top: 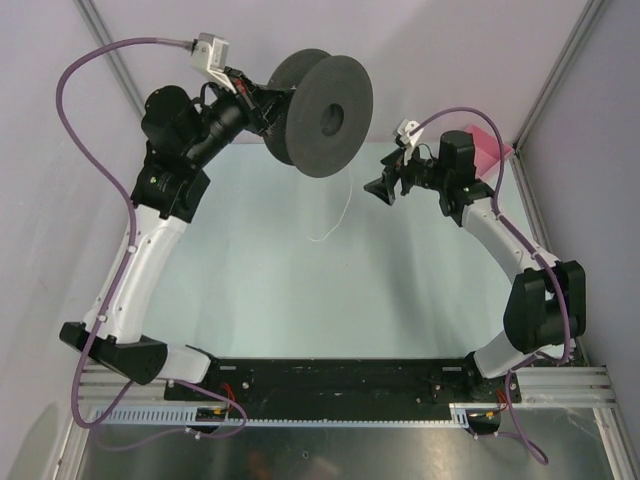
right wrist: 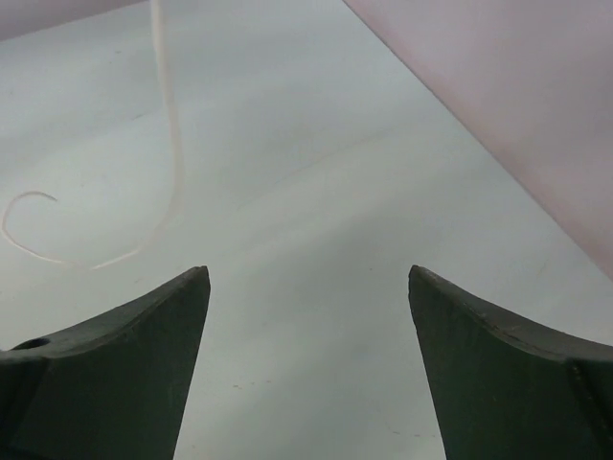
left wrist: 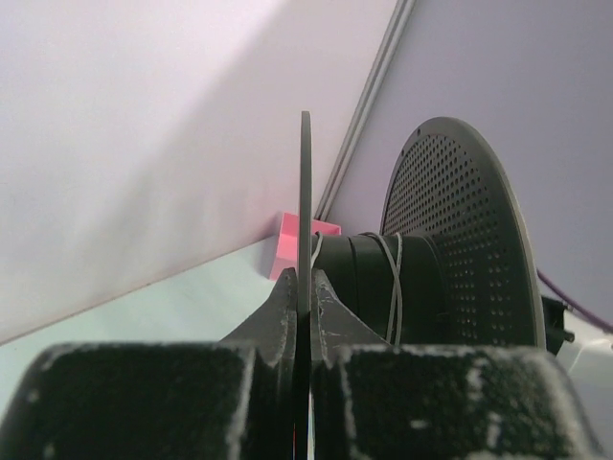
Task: Wrap the cables
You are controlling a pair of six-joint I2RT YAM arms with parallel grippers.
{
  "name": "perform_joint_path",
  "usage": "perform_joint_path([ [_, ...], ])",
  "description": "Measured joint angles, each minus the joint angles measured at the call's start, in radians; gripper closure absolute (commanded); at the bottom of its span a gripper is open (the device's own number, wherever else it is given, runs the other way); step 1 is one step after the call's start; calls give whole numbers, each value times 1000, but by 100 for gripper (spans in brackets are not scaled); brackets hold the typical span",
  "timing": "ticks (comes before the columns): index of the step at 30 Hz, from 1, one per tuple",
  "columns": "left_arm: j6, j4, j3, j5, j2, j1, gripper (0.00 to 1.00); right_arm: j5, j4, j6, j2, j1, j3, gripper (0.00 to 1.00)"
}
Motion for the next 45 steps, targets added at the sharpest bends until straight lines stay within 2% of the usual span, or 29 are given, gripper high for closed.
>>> perform_joint_path([
  [9,-68,3,-3,-114,-13,0,100,-40,122,160,-21,42,-66,6],
  [16,-116,9,-16,-160,-14,0,100,-62,288,309,2,80,-73,10],
  [21,-139,16,-17,-181,-14,0,100,-43,378,377,58,81,-74,17],
  [26,-166,32,-18,-203,-14,0,100,61,409,409,90,81,-74,25],
  [32,-188,40,-20,-237,-14,0,100,175,414,414,84,88,-86,32],
  [36,-200,40,-20,-265,-14,1,100,209,392,408,47,95,-138,42],
  [38,-202,40,-20,-278,-14,1,100,218,370,407,32,96,-151,43],
  [41,-208,40,-20,-293,-14,1,100,225,341,411,18,101,-163,41],
  [45,-208,40,-21,-308,-14,1,100,259,320,426,1,114,-187,25],
])
